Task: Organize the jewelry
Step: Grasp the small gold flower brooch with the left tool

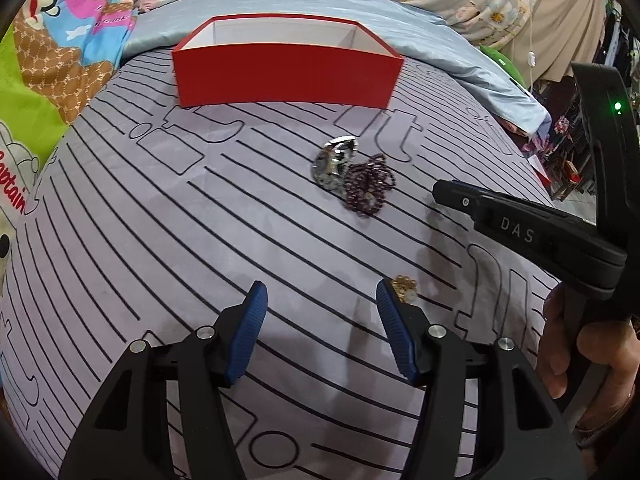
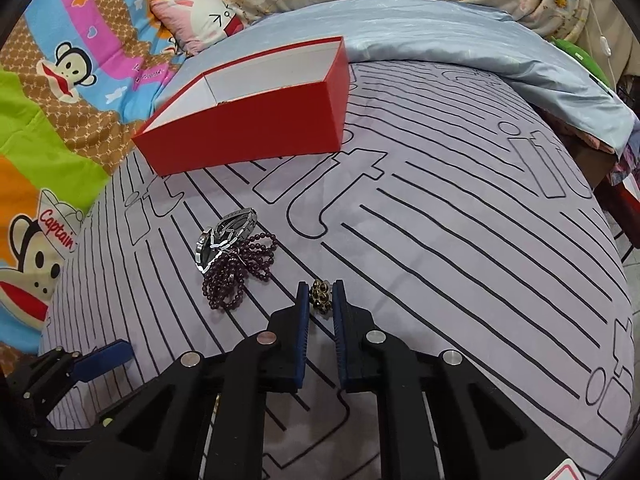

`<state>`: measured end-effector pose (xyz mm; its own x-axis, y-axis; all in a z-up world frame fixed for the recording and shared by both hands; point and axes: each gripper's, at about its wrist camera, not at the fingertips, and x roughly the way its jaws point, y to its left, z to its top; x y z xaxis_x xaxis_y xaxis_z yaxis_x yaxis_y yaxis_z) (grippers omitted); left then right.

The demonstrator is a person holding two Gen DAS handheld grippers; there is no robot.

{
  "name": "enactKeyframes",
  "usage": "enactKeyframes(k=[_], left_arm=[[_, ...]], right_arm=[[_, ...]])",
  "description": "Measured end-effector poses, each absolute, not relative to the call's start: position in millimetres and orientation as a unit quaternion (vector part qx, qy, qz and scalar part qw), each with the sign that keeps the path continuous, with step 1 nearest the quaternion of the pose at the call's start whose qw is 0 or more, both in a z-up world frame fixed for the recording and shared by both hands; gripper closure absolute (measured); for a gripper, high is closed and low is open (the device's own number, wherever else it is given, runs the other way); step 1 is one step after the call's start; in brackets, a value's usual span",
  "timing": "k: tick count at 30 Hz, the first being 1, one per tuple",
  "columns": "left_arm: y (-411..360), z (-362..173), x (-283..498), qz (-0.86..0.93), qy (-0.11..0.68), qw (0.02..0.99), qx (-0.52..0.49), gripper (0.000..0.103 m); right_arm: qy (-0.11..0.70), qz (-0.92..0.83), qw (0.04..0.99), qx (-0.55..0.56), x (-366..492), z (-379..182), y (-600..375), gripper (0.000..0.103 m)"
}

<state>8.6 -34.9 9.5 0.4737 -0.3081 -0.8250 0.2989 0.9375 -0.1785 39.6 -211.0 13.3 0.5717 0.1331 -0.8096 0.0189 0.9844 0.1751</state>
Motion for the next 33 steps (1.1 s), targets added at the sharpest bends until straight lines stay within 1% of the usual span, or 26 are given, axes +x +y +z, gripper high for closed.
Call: enactKeyframes(k=[13, 16, 18, 20, 25, 26, 27, 33], left_arm=[[-74.4, 2.8, -1.0, -0.221, 0.477, 0.851, 0.008, 0.05], [-77.4, 2.4, -0.9, -0.221, 0.471, 0.854, 0.01, 0.058], [-79.1, 1.5, -0.7, -0.219, 0.466, 0.857, 0.015, 0.066], [-79.8, 0.7, -0.9, -0.216, 0.461, 0.86, 0.021, 0.072], [-79.1, -0.2, -2.0, -0.215, 0.453, 0.865, 0.031, 0.079], [-77.9, -0.2, -1.5, -0.215, 0.453, 0.865, 0.03, 0.083], [-76.8, -0.1, -1.0, -0.217, 0.454, 0.864, 0.027, 0.084], [-74.6, 2.2, -1.5, -0.214, 0.456, 0.863, 0.025, 0.084]], right_arm=[[0.456, 0.016, 0.883, 0.115, 5.4, 23.8, -238.7, 0.092], [0.456, 0.016, 0.882, 0.118, 3.4, 22.7, -239.2, 0.092], [0.456, 0.017, 0.882, 0.119, 2.3, 22.3, -240.4, 0.092], [0.455, 0.017, 0.882, 0.121, 2.7, 22.0, -241.0, 0.092], [0.455, 0.021, 0.882, 0.123, 2.6, 21.6, -239.7, 0.092], [0.455, 0.022, 0.882, 0.123, 2.7, 21.6, -239.1, 0.092], [0.455, 0.023, 0.882, 0.124, 2.1, 21.6, -238.6, 0.092], [0.454, 0.031, 0.882, 0.123, 1.2, 23.7, -233.4, 0.092]])
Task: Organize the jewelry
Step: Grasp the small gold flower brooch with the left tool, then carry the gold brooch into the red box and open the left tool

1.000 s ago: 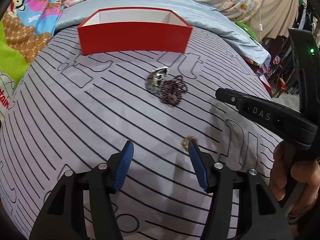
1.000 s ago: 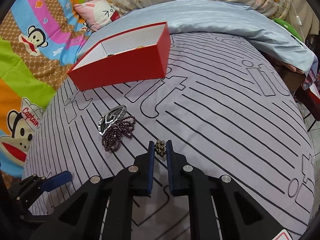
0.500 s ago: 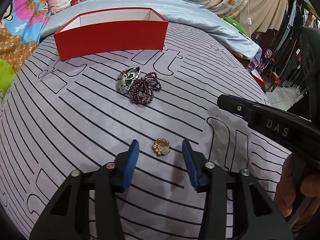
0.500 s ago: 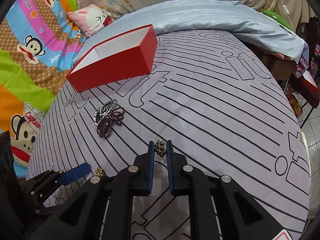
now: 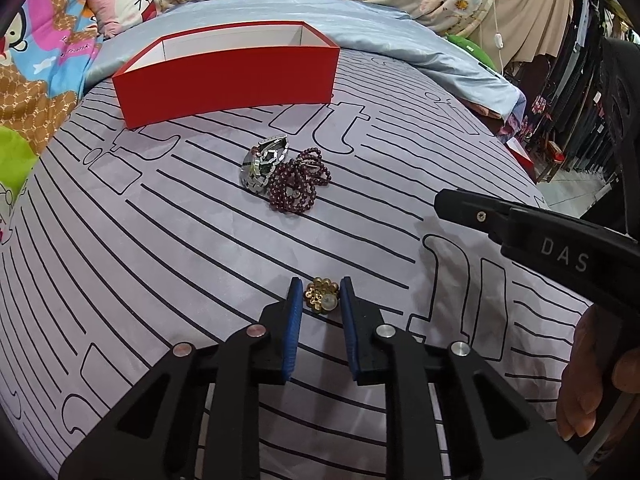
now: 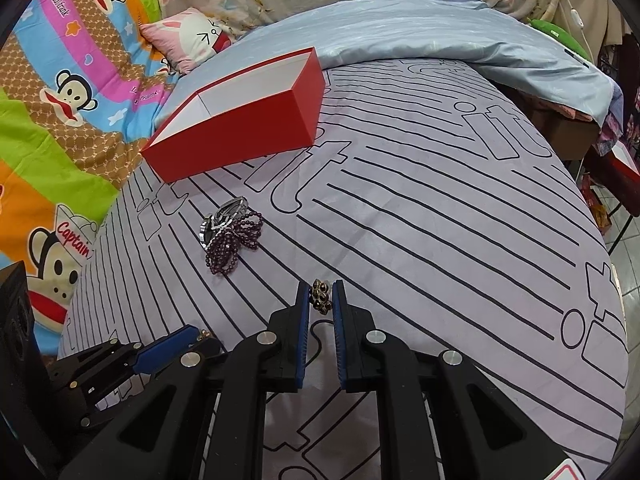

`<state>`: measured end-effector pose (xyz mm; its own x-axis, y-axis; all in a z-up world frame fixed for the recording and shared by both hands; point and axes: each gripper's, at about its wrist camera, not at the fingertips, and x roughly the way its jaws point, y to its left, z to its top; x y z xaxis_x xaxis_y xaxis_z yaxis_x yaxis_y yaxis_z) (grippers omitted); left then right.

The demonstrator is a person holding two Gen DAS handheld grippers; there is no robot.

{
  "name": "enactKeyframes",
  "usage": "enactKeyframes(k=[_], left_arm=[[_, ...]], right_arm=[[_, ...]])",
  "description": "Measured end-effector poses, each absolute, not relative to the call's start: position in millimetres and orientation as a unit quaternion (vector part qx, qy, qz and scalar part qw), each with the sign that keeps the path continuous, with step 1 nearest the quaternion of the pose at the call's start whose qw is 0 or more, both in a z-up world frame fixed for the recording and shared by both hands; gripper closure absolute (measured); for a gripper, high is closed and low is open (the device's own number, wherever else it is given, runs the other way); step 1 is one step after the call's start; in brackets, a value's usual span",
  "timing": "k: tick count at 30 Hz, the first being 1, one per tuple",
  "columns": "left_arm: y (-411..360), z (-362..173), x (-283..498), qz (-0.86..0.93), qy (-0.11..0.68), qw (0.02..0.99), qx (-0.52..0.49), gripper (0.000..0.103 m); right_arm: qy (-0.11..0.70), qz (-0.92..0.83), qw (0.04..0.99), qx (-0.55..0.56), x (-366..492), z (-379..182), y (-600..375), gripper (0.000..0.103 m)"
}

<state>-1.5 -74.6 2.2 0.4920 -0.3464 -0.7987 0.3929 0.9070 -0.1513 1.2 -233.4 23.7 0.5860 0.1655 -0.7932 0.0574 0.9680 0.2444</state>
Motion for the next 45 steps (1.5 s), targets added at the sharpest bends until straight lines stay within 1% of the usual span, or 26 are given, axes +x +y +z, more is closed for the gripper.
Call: enactKeyframes(k=[12, 27, 37, 40, 45], left_arm=[[-57.1, 8.6, 7.5, -0.184, 0.461, 0.868, 0.012, 0.084], [-13.7, 1.1, 32.7, -0.134, 0.47, 0.872, -0.027, 0.084], [-3.4, 2.5, 53.1, -0.115, 0.465, 0.877, -0.027, 0.084], [0.7, 10.0, 65.9, -0.109, 0.457, 0.882, -0.034, 0.084], [2.9, 40.5, 97.3, -0.099, 0.424, 0.899, -0.035, 0.084]], right_arm=[[0.456, 0.051, 0.881, 0.114, 3.6, 24.5, -215.3, 0.092], [0.468, 0.087, 0.874, 0.097, 10.5, 19.5, -178.7, 0.092], [0.473, 0.103, 0.871, 0.085, 27.9, 16.0, -163.9, 0.092], [0.462, 0.105, 0.876, 0.085, 38.6, 25.2, -164.1, 0.092], [0.431, 0.105, 0.893, 0.08, 72.2, 51.4, -165.2, 0.092]])
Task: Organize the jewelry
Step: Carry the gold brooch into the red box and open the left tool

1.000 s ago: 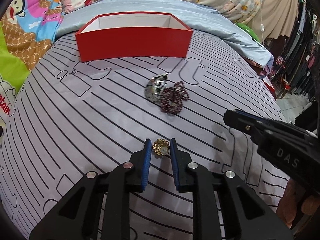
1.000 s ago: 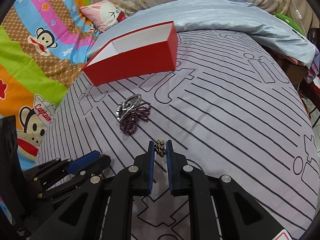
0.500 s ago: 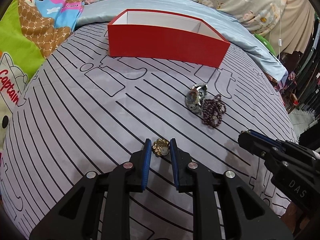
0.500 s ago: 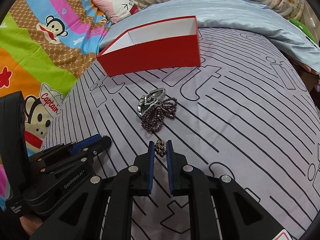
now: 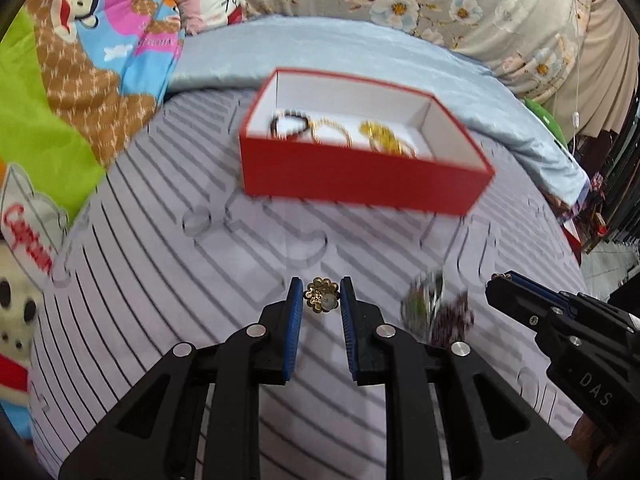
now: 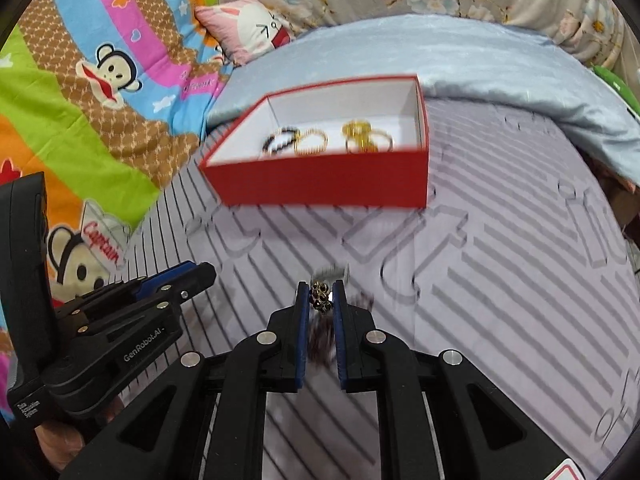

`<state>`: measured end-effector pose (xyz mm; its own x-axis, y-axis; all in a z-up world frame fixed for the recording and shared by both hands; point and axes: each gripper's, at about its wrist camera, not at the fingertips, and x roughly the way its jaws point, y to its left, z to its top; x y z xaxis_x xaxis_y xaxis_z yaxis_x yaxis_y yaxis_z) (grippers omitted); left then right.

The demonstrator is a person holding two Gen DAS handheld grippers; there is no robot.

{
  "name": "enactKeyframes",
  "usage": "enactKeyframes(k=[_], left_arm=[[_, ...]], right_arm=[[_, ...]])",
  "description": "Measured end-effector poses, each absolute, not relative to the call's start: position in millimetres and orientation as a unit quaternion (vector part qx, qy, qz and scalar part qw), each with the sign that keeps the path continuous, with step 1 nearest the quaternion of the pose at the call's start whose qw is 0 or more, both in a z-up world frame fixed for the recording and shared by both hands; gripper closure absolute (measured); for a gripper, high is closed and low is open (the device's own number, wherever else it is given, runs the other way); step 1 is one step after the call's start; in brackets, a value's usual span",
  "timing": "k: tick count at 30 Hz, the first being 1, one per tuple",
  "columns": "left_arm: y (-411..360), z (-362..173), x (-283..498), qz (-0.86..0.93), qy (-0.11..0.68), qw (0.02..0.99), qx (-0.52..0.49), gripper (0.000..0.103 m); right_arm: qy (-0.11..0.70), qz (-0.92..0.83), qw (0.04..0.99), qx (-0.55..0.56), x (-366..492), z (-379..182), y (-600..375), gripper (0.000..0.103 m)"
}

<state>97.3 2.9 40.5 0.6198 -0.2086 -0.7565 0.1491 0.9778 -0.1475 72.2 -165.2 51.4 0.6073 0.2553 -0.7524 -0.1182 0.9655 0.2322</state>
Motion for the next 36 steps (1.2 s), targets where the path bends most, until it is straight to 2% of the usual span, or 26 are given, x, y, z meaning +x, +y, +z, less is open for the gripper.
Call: enactKeyframes(k=[6, 11, 21, 36], left_arm=[[-4.5, 77.8, 150.4, -0.088, 0.39, 0.917, -0.017, 0.084], [-12.1, 86.6, 193.5, -0.077, 0.383, 0.92, -0.011, 0.084], [-24.2, 71.9, 240.4, -0.059, 0.398, 0.915, 0.004, 0.084], [-30.2, 53.1, 265.0, -0.051, 0.414, 0.909, 0.012, 0.084]], right_arm=[[0.393, 0.095, 0.912, 0.073, 127.5, 84.7, -170.4, 0.092], [0.376, 0.083, 0.92, 0.074, 167.9, 100.0, -175.0, 0.092], [0.398, 0.071, 0.912, 0.072, 215.9, 79.3, -171.5, 0.092], [0.413, 0.066, 0.905, 0.073, 234.7, 58.5, -167.6, 0.092]])
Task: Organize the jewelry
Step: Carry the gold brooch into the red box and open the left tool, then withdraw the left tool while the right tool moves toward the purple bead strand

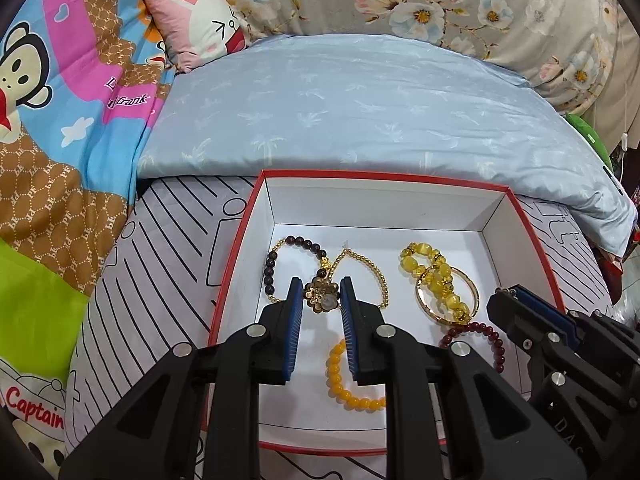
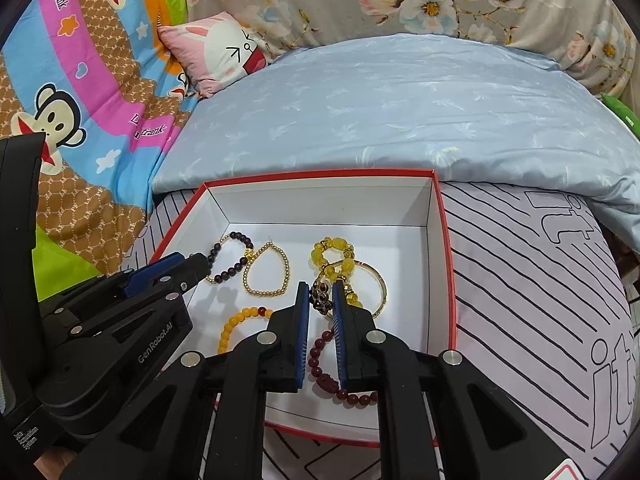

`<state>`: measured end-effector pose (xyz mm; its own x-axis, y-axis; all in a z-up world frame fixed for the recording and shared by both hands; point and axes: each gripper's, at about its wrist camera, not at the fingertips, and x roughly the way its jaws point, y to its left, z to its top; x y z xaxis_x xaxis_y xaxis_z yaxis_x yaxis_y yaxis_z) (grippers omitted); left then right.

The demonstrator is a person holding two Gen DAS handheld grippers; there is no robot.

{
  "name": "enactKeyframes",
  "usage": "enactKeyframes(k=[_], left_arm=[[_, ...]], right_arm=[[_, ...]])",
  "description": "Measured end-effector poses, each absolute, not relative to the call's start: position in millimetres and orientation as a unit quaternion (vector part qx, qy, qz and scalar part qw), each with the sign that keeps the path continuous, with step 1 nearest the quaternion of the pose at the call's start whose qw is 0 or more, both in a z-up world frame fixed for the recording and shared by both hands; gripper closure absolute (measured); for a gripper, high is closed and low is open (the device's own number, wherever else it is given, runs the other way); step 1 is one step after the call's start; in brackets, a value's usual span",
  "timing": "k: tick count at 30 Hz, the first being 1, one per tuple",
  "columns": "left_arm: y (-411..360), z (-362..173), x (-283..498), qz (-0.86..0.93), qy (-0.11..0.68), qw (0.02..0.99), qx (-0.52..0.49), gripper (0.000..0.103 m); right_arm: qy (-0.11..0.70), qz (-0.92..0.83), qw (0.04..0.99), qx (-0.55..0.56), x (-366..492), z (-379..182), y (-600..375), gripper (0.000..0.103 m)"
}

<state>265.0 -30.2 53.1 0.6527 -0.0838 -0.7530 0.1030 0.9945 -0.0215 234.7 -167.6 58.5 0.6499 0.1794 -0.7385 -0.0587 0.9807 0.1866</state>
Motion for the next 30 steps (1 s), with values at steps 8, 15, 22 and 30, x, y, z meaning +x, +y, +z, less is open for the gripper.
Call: enactKeyframes(k=[8, 15, 22, 30], left_arm=[[-31.9, 48.9, 268.9, -0.051, 0.418, 0.907, 0.012, 0.084], [-31.9, 47.9, 268.5, -0.051, 0.418, 0.907, 0.009, 0.084], [-30.1, 52.2, 264.3, -0.047, 0.417, 0.908, 0.002, 0.078], [-32.3, 67.8, 248.0, -0.047, 0.404, 0.914, 0.004, 0.068]], right_arm=[[0.417, 0.065, 0.904, 0.07, 236.6, 53.4, -164.5, 0.092], [0.416, 0.06, 0.905, 0.068, 234.9, 51.4, -164.2, 0.09], [0.408, 0.056, 0.909, 0.062, 228.1, 58.9, -164.1, 0.08], [0.394, 0.059, 0.915, 0.06, 209.5, 74.3, -164.0, 0.078]])
